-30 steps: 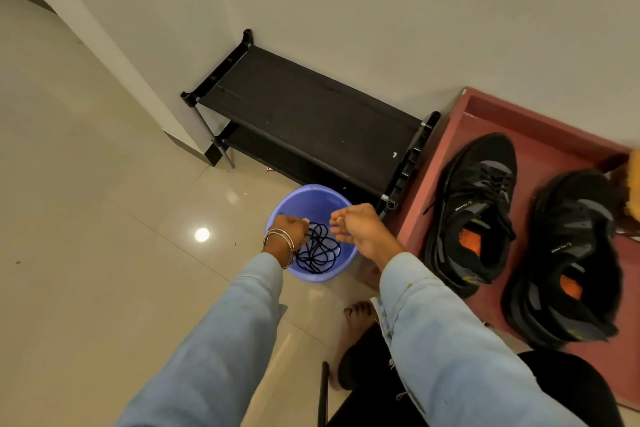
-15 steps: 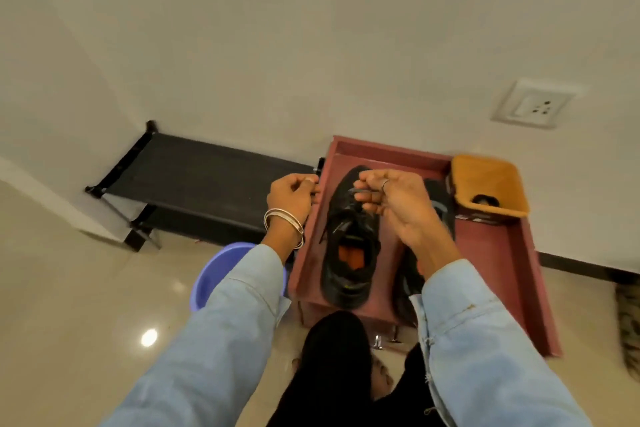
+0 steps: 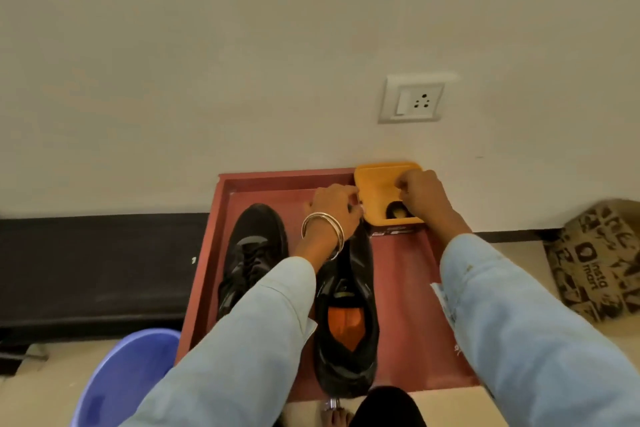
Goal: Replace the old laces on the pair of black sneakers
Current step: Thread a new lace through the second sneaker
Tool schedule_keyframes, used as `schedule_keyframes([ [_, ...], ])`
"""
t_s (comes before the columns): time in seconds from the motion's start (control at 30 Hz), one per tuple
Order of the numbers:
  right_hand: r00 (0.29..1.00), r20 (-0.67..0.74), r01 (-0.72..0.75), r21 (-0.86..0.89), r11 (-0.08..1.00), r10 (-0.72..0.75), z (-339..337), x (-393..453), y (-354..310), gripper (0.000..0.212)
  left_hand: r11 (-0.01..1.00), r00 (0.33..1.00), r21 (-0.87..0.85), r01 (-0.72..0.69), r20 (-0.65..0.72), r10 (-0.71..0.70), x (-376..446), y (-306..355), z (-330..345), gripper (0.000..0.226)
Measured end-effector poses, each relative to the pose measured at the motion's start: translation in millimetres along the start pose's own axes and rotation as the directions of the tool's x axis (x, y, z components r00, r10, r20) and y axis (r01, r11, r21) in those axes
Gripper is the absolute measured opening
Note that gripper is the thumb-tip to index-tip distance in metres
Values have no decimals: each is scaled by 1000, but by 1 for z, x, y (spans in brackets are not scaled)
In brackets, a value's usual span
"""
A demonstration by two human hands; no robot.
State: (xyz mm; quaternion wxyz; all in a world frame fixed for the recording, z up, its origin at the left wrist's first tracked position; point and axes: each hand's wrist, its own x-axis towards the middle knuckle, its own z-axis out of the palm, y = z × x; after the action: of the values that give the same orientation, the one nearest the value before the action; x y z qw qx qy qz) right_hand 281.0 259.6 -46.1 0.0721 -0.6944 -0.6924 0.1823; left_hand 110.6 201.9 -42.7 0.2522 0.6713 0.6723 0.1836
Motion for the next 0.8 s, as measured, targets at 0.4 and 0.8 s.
schedule_keyframes([
  [0.4,975,219,-25,-87,996,44,35,55,20,31,980,1000,200,22,-17,-19,34,-1,47,41],
  [0.8,986,-159,133,538,832,-55,-52,-18,4,4,888,976,-459,-36,-206,-67,4,13,9,35],
])
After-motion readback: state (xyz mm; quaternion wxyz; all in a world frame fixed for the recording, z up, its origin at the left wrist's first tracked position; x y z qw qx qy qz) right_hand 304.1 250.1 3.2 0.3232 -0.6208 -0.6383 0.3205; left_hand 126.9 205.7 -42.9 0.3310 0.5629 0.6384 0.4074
